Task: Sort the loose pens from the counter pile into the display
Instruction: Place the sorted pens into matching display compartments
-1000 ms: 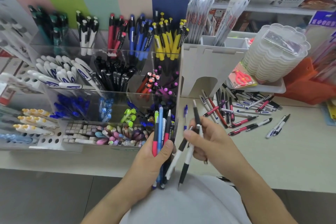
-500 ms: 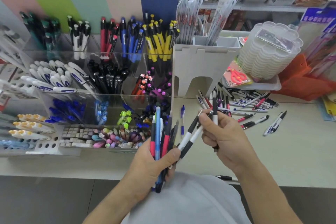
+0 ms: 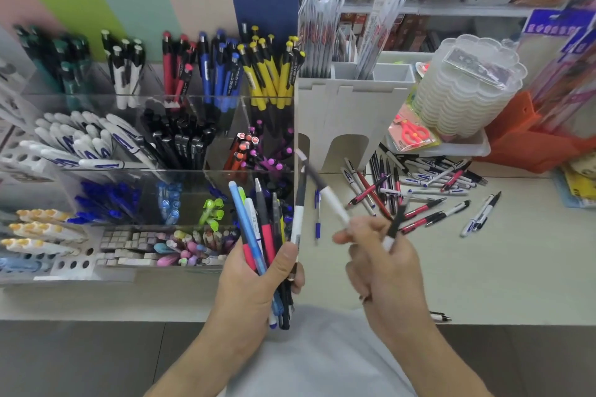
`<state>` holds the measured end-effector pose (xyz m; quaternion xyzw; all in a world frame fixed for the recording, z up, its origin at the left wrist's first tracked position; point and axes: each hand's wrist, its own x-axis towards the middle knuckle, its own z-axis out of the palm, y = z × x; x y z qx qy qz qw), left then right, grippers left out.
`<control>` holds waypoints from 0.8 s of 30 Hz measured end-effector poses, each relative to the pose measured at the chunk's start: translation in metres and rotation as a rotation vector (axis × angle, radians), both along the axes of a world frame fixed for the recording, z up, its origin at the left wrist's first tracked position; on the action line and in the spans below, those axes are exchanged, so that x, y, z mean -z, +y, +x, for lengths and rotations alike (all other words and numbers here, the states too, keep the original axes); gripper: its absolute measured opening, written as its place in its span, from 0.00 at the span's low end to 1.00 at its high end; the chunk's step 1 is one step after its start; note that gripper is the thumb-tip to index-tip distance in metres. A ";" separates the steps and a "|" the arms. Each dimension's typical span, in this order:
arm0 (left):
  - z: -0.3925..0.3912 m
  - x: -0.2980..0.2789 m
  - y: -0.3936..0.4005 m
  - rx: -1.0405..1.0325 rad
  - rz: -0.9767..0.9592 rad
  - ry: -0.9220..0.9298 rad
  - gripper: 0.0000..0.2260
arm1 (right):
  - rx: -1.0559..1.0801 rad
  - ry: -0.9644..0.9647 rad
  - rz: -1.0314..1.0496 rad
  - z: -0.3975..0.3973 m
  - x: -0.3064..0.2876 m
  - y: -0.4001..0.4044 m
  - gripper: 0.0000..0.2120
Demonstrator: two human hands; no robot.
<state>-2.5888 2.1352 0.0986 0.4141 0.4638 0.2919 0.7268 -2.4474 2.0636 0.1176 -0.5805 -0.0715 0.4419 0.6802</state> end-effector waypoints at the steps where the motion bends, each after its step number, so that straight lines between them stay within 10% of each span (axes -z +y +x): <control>1: 0.001 -0.001 0.000 -0.016 0.013 0.005 0.19 | -0.103 -0.017 -0.041 -0.006 0.001 -0.002 0.13; 10: 0.004 0.002 -0.005 0.017 0.149 0.136 0.23 | -0.597 -0.152 -0.181 -0.007 0.000 0.006 0.10; 24: -0.002 -0.006 0.003 -0.097 0.194 0.235 0.22 | -0.622 -0.187 -0.135 0.006 0.011 0.006 0.22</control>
